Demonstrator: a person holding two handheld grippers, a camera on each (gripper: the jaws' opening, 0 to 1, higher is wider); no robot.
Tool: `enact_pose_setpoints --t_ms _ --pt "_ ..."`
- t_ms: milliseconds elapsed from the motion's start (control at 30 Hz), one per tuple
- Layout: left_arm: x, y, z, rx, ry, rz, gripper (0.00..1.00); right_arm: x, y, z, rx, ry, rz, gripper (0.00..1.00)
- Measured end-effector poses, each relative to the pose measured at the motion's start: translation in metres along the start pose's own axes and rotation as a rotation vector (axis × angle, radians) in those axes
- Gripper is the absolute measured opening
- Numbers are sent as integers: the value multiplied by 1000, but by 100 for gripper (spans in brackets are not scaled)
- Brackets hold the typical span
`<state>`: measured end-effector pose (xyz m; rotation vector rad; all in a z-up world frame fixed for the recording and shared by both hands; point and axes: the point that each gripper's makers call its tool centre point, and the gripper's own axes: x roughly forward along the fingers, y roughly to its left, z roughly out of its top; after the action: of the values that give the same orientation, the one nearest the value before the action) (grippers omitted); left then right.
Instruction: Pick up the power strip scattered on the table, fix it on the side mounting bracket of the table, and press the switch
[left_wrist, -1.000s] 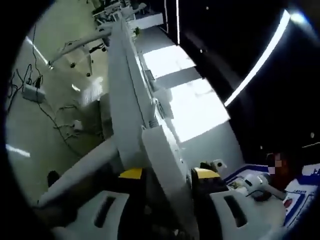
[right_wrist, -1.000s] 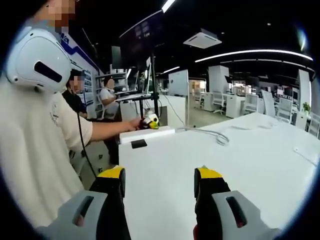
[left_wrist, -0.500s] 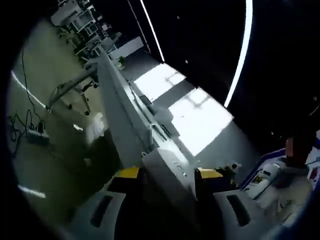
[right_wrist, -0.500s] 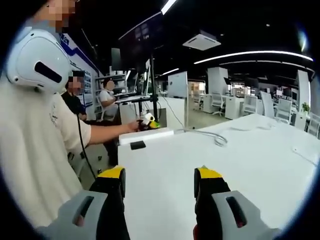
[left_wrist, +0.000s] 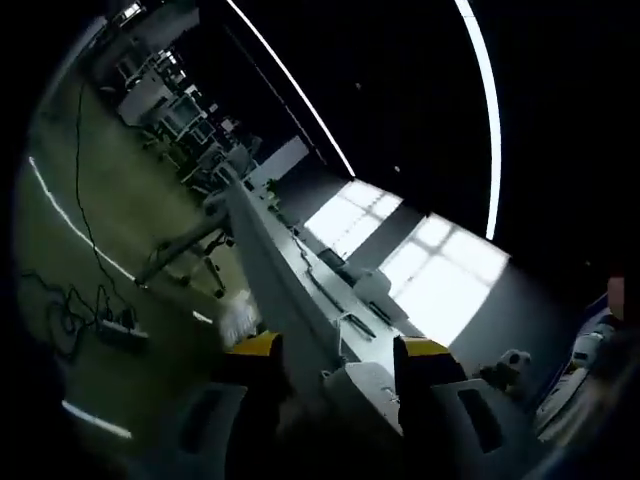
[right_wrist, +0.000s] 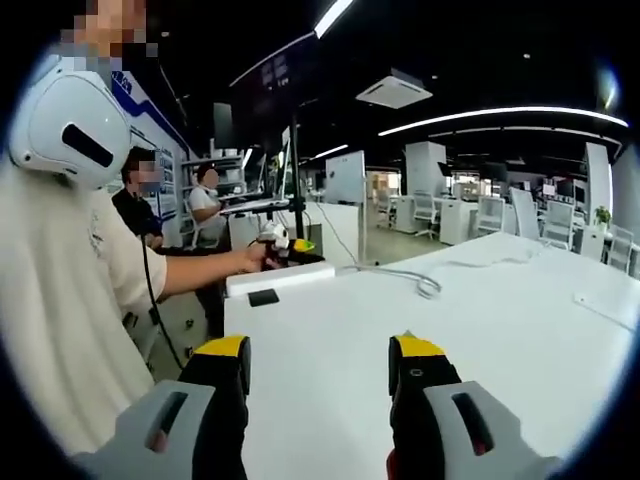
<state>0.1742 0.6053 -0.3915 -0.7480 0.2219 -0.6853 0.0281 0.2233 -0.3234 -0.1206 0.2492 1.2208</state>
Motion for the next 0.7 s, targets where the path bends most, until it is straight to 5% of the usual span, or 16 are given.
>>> enact_pose_setpoints --t_ms 233,433,700 --pt "2 -28 15 149 -12 40 51 -9 -12 10 3 -51 -70 53" --pt "2 -55 14 249 3 96 43 -22 -29 22 10 -112 -168 54" --pt "-3 -90 27 377 -80 145 49 -60 -60 34 13 -200 -344 55"
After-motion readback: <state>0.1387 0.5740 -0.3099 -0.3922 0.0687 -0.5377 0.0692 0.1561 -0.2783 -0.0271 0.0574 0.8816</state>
